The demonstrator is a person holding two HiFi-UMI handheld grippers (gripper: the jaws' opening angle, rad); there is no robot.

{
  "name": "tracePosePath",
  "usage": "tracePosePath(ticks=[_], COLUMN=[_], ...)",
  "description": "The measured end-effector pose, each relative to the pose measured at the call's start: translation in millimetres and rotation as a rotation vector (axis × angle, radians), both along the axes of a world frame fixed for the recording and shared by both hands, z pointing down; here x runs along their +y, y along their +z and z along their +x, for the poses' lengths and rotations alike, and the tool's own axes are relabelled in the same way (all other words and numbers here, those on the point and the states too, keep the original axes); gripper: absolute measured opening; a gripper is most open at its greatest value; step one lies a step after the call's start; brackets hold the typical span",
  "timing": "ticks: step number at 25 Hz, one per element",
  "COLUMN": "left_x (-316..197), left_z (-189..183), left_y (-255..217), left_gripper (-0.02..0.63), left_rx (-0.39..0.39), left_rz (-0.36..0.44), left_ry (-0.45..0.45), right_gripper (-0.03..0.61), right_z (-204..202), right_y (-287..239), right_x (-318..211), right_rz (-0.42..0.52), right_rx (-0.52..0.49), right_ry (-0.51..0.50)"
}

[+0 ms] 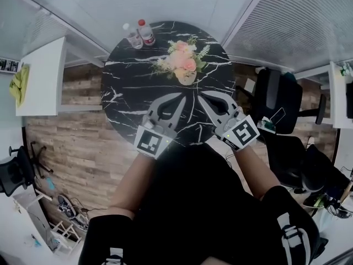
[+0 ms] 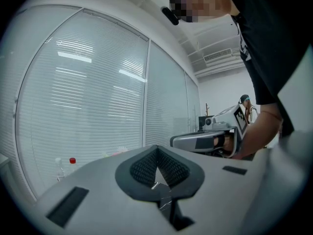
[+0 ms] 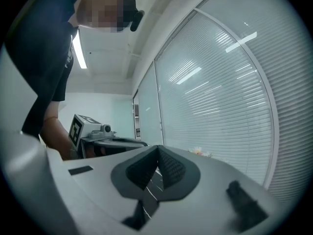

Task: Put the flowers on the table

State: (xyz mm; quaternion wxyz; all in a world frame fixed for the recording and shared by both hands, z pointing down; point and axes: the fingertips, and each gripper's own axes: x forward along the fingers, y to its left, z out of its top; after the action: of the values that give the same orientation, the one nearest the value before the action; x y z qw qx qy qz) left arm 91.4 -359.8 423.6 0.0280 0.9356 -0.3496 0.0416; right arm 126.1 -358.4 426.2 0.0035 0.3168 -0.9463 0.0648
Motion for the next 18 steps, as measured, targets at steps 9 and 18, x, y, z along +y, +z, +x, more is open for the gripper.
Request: tracePosePath(ticks=[9,18], left_x=[0.4,0.1], left_z=[2.3,9.8], left_y=[2.5,6.1], left_gripper=[0.009,0.009], left_rx=[-0.003,0.007], left_rz=[-0.012,-0.018], left_ry=[0.005,0.024], right_gripper=[0.020,0.020], right_z=[-0.2,5.9], right_y=[0.7,5.2], right_x=[0.3,-2.0], right_rz=[-0.002,-0.013], right_rx=[-0.001,-0.017], right_ry=[0.003,0.018])
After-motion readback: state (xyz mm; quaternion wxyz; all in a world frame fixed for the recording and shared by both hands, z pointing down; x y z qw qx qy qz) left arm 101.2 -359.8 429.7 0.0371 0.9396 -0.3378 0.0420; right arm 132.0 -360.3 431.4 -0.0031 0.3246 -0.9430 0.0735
